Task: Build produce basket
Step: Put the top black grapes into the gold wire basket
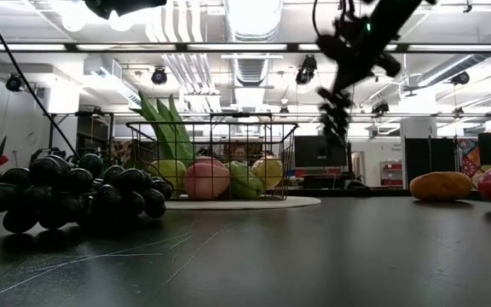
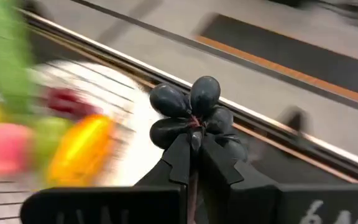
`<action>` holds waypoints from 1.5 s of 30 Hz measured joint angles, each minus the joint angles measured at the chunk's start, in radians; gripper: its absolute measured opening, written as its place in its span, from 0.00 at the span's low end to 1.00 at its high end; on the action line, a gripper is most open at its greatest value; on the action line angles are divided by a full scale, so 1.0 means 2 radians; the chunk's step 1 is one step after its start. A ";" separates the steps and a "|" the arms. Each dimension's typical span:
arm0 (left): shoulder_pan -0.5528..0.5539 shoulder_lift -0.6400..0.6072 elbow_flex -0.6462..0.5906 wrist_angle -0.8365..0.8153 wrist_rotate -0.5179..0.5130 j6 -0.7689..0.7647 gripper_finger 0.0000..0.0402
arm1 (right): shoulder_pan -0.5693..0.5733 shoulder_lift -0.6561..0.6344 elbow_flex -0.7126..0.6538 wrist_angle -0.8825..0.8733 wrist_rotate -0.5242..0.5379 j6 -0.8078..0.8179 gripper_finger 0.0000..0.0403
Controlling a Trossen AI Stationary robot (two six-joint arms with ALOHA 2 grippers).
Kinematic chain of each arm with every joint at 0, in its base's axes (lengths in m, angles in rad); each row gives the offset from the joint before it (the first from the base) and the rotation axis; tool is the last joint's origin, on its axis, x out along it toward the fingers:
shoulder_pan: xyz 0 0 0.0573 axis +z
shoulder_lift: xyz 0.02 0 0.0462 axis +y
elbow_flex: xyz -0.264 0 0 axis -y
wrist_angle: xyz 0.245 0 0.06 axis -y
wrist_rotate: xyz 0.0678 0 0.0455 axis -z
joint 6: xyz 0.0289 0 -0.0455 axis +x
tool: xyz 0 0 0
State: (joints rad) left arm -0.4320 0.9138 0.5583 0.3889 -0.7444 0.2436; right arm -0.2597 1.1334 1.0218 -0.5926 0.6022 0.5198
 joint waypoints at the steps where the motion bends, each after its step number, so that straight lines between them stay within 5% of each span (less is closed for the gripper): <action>1: 0.000 0.000 0.000 0.001 0.000 0.000 0.96 | 0.003 -0.007 0.000 0.023 -0.017 -0.013 0.03; 9: 0.000 0.000 0.000 0.000 0.000 0.000 0.96 | 0.007 -0.014 0.000 0.170 -0.172 -0.065 0.03; 16: 0.000 0.000 0.000 0.000 0.000 0.000 0.96 | 0.007 0.042 0.000 0.267 -0.253 -0.085 0.03; 22: 0.000 0.000 0.000 0.000 0.000 0.000 0.96 | 0.005 0.109 0.002 0.339 -0.240 -0.100 0.03; 31: 0.000 0.000 0.000 -0.002 0.000 0.000 0.96 | 0.001 0.220 0.070 0.335 -0.193 -0.139 0.03; 40: 0.000 0.000 0.000 -0.001 0.000 0.000 0.96 | 0.000 0.298 0.169 0.188 -0.086 -0.155 0.04; 45: 0.000 0.000 0.000 -0.001 0.000 0.000 0.96 | 0.000 0.321 0.205 0.139 -0.076 -0.156 0.12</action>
State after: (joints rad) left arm -0.4324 0.9138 0.5579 0.3871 -0.7441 0.2436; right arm -0.2591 1.7752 1.4313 -0.3137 0.4496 0.2081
